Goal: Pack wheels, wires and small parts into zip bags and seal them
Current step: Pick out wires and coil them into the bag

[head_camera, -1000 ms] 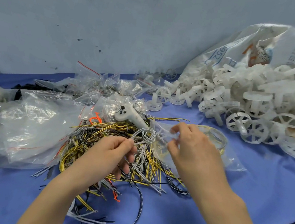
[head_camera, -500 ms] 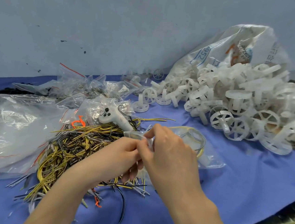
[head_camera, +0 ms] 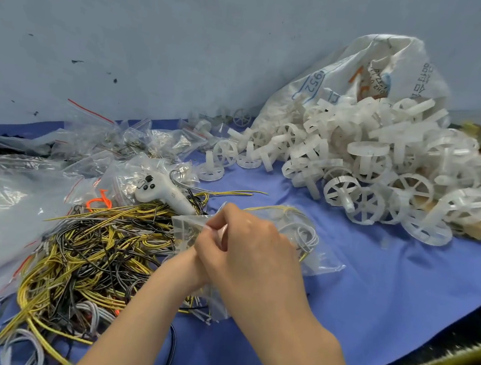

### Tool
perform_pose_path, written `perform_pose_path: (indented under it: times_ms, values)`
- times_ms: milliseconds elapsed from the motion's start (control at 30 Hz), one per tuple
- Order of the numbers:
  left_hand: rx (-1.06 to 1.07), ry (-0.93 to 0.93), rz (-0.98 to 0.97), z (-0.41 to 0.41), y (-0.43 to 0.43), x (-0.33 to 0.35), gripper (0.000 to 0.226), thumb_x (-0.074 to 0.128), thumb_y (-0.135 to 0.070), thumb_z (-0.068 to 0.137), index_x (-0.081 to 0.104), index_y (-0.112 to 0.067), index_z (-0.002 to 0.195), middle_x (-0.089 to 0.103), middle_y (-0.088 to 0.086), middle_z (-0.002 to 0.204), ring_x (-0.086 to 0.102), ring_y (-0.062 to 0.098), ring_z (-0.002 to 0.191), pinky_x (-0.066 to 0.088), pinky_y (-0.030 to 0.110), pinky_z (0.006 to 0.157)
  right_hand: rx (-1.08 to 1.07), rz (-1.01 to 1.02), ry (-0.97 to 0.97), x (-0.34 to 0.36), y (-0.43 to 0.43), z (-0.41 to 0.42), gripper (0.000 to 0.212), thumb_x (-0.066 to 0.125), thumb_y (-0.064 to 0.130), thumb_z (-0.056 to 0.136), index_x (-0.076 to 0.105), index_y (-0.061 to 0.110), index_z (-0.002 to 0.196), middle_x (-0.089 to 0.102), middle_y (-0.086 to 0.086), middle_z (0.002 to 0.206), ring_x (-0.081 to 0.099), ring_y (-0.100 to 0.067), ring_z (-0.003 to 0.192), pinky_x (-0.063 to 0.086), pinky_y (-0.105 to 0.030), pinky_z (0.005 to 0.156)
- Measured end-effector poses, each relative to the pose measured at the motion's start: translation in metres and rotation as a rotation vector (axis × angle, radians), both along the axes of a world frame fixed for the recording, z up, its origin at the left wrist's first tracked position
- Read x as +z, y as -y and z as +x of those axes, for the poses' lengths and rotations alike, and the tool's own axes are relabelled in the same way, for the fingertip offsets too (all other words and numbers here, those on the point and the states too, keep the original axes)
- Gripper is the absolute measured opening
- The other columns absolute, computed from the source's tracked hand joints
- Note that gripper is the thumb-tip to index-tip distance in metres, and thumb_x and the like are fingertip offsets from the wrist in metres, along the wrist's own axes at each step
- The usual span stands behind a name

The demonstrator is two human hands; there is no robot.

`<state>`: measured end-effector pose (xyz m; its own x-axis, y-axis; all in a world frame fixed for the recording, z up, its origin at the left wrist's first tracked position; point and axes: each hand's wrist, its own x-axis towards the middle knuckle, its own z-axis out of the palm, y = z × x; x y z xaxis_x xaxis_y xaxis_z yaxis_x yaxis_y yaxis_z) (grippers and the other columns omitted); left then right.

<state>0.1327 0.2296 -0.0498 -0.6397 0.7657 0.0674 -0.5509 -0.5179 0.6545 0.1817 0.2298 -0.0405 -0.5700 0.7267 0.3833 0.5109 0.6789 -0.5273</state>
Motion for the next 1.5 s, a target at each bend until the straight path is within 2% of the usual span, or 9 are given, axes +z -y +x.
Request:
perform_pose_path:
  times_ms: [67,267,333,433,567,733,1067,1300,1500]
  values:
    - [0.113,0.154,0.068,0.007,-0.001,-0.001,0.038,0.085,-0.019,0.031,0.052,-0.020,0.050,0.018,-0.010,0.054,0.039,0.004,0.035,0.028,0.013,0.039,0.016,0.001,0.007,0.000,-0.001,0.001,0.011,0.048,0.041,0.092,0.052,0.032,0.095,0.060,0.008,0.085,0.059,-0.022,0.086,0.036,-0.036,0.068]
    - [0.133,0.315,0.074,0.012,-0.008,-0.002,0.009,0.045,-0.031,0.066,0.037,-0.027,0.067,0.031,-0.008,0.043,0.037,0.009,0.049,0.017,0.016,0.050,0.018,0.014,-0.008,-0.002,-0.003,0.001,0.013,0.047,0.042,0.094,0.053,0.032,0.099,0.065,0.007,0.090,0.060,-0.022,0.086,0.037,-0.037,0.067]
    - [0.110,0.137,-0.065,-0.002,-0.002,-0.001,0.016,0.059,-0.019,0.059,0.045,-0.024,0.064,0.030,-0.009,0.044,0.039,0.007,0.046,0.023,0.015,0.050,0.003,0.014,-0.029,-0.004,-0.005,0.000,0.012,0.046,0.043,0.094,0.050,0.033,0.097,0.065,0.007,0.089,0.059,-0.021,0.086,0.034,-0.036,0.065]
    - [-0.192,-0.808,-0.339,-0.039,0.013,-0.012,0.030,0.058,0.011,0.074,0.056,-0.019,0.073,0.046,-0.014,0.061,0.054,-0.007,0.052,0.041,0.004,0.056,-0.027,0.028,-0.074,-0.006,-0.010,-0.001,0.012,0.046,0.045,0.094,0.042,0.034,0.090,0.060,0.008,0.082,0.059,-0.022,0.085,0.035,-0.035,0.064]
    - [-0.540,-0.896,-0.527,-0.078,0.034,0.000,0.021,0.052,-0.012,0.086,0.072,-0.020,0.089,0.070,-0.005,0.077,0.065,0.006,0.070,0.054,0.021,0.062,-0.037,0.029,-0.124,-0.010,-0.015,-0.006,0.015,0.045,0.046,0.092,0.050,0.031,0.091,0.063,0.009,0.079,0.059,-0.021,0.081,0.039,-0.035,0.060]
    - [-0.216,-0.873,-0.613,-0.113,0.068,0.018,0.025,0.050,-0.027,0.101,0.073,-0.018,0.105,0.073,0.010,0.090,0.069,0.021,0.067,0.058,0.026,0.059,-0.036,0.032,-0.141,-0.009,-0.018,-0.016,0.019,0.041,0.048,0.091,0.050,0.031,0.091,0.065,0.007,0.079,0.057,-0.023,0.075,0.035,-0.035,0.057]
    - [0.499,-0.674,-0.588,-0.163,0.161,-0.007,0.030,0.045,-0.027,0.104,0.072,-0.025,0.090,0.065,-0.003,0.071,0.057,0.013,0.054,0.048,0.019,0.047,-0.026,-0.061,-0.115,-0.004,-0.024,-0.026,0.017,0.044,0.043,0.093,0.053,0.029,0.091,0.063,0.004,0.077,0.058,-0.025,0.076,0.051,-0.039,0.066]
    - [0.486,-0.690,-0.729,-0.203,0.139,0.002,0.022,0.046,-0.025,0.102,0.067,-0.018,0.097,0.070,-0.003,0.078,0.064,0.010,0.060,0.051,0.020,0.049,-0.056,-0.044,-0.118,-0.006,-0.019,-0.031,0.015,0.045,0.042,0.094,0.053,0.029,0.092,0.063,0.006,0.075,0.057,-0.020,0.070,0.047,-0.034,0.059]
    - [0.375,-1.172,-1.122,-0.255,0.045,0.012,0.025,0.044,-0.024,0.102,0.063,-0.010,0.094,0.062,0.011,0.082,0.052,0.024,0.070,0.042,0.033,0.065,-0.037,-0.118,-0.152,-0.007,-0.028,-0.035,0.017,0.047,0.043,0.092,0.054,0.029,0.086,0.063,0.004,0.068,0.057,-0.015,0.065,0.042,-0.033,0.054]
